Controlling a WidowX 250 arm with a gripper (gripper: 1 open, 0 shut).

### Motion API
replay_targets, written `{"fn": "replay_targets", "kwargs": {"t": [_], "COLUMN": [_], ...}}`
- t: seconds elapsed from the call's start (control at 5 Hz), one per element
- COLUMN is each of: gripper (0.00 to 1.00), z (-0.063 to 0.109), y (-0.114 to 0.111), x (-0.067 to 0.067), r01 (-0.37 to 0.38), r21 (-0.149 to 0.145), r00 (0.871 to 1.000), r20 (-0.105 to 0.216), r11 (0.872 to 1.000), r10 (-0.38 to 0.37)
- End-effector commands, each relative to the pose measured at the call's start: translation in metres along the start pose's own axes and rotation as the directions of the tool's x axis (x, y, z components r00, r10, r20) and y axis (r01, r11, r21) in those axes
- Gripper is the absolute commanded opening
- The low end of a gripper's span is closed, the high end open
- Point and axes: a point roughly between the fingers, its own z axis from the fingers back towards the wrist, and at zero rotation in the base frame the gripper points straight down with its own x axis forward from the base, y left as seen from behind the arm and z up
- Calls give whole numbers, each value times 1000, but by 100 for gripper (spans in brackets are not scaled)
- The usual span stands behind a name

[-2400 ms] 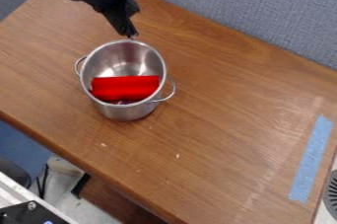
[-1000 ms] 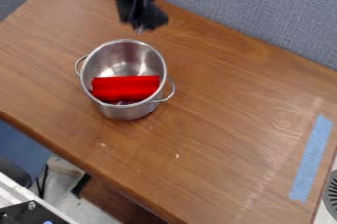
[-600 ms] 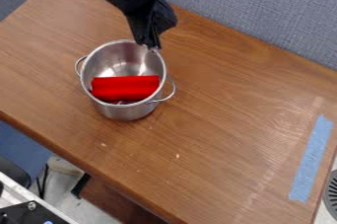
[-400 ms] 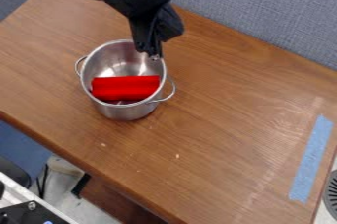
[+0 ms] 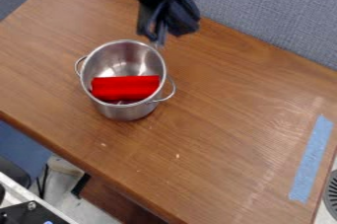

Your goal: Put the red object in the metal pot

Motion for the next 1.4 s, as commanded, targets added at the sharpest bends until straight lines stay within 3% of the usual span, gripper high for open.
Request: {"fn": "replay_targets", "kwargs": {"t": [0.0, 0.2, 0.6, 0.8, 1.0, 1.2], "gripper": [0, 0, 0, 0, 100, 100], "z": [22, 12, -28, -31, -41, -37], "y": [21, -17, -43, -41, -50, -26], "x": [-10, -6, 17, -4, -18, -8], "r01": [30, 32, 31, 86, 124, 191], "r21": [-1, -9, -5, -31, -82, -167], "r00": [1000, 999, 999, 996, 992, 981], "r20": [4, -15, -18, -11, 20, 50], "r11": [1000, 999, 1000, 996, 989, 967], "r10": [-30, -32, -31, -86, -123, -185]}}
